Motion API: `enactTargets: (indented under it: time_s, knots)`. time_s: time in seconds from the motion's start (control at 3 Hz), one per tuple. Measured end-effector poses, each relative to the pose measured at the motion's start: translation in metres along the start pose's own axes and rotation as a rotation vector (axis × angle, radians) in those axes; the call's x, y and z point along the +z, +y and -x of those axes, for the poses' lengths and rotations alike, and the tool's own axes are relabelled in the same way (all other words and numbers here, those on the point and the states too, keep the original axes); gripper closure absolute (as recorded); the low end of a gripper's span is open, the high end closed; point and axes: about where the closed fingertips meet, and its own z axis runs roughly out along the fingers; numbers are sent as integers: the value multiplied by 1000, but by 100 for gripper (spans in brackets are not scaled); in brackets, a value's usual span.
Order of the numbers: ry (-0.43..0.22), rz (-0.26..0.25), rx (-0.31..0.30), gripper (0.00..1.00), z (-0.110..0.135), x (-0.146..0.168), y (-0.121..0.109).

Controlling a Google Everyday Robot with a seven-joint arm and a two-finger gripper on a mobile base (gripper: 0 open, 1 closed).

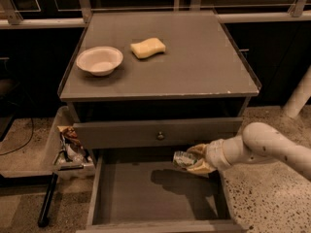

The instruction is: Place 7up can into middle drawer

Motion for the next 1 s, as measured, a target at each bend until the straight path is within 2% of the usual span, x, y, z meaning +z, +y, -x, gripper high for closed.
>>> enactTargets:
  time_s: [0.33,0.67,1.0]
  knots:
    - [-45,-12,28,100,-38,45,7]
    - [-93,-19,14,100,-59,84,7]
    - [-103,3,-19,100,-71,118,13]
